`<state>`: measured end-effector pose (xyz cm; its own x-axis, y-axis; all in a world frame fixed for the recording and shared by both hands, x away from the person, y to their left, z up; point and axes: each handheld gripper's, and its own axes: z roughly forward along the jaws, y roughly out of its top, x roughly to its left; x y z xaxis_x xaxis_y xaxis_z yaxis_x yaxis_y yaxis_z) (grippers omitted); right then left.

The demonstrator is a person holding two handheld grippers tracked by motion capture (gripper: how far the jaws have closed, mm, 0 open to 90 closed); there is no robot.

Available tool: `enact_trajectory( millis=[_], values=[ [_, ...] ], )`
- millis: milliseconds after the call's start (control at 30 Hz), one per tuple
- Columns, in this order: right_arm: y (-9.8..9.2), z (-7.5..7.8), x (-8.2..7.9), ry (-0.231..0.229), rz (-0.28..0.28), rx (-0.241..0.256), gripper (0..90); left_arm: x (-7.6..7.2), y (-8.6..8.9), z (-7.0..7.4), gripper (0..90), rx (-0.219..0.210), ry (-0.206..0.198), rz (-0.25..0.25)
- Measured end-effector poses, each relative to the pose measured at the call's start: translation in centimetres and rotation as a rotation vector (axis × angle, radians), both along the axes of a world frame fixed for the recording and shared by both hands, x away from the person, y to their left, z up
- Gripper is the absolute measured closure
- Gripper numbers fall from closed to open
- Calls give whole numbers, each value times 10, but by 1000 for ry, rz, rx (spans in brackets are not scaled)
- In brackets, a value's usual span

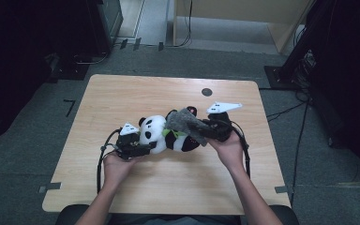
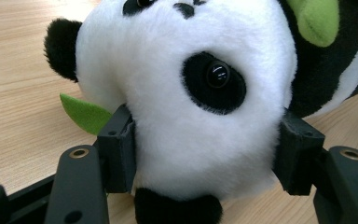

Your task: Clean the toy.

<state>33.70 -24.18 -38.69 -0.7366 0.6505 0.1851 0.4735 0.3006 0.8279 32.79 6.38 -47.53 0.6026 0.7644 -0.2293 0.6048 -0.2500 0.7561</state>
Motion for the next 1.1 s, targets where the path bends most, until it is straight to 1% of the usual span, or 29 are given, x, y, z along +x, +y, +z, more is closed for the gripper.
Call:
enact_trajectory(
  millis=[33,67,100,133,167,200,233,267,300,333,367,467,500,567,600,667,767,800,867,1000,1100],
  values=[
    [14,1,3,-4,23,-8,770,0,0,0,347,0,0,1],
    [14,1,3,-4,23,-8,770,0,0,0,347,0,0,1],
    [27,0,5,-2,40,-19,769,0,0,0,347,1,-1,4],
    [27,0,5,-2,40,-19,769,0,0,0,347,1,-1,4],
    [35,-3,7,4,51,-27,767,0,-1,0,347,2,-1,6],
    [46,-8,9,13,62,-48,766,-1,-1,1,347,6,-3,7],
    [51,-11,11,14,68,-55,764,-1,-1,1,347,7,-2,7],
    [51,-11,11,14,68,-55,764,-1,-1,1,348,7,-2,7],
    [58,-18,13,22,76,-65,754,0,-1,1,349,6,-4,5],
    [58,-18,13,22,76,-65,754,0,-1,1,349,5,-2,5],
    [62,-23,14,24,77,-59,720,0,-1,1,350,3,0,9],
    [64,-26,15,23,79,-44,703,0,-1,1,356,3,2,12],
    [65,-27,14,26,80,-47,727,0,-1,0,357,6,2,13],
    [67,-29,11,20,98,-61,743,-1,-2,0,359,5,9,14],
    [67,-29,11,20,98,-61,743,-1,-2,0,360,5,9,14],
    [68,-32,2,-1,109,-76,753,-1,-1,0,363,5,16,11],
    [67,-35,-5,-7,117,-78,758,-1,-2,0,366,6,21,7],
    [66,-36,-7,-9,121,-80,759,-1,-1,0,367,-1,31,8],
    [63,-38,-10,-13,130,-76,761,-1,-1,0,368,-6,35,7],
    [59,-40,-16,-9,138,-76,765,0,-1,0,369,-10,39,8],
    [58,-45,-24,0,154,-82,772,1,-1,0,374,-11,44,7]
  ],
)
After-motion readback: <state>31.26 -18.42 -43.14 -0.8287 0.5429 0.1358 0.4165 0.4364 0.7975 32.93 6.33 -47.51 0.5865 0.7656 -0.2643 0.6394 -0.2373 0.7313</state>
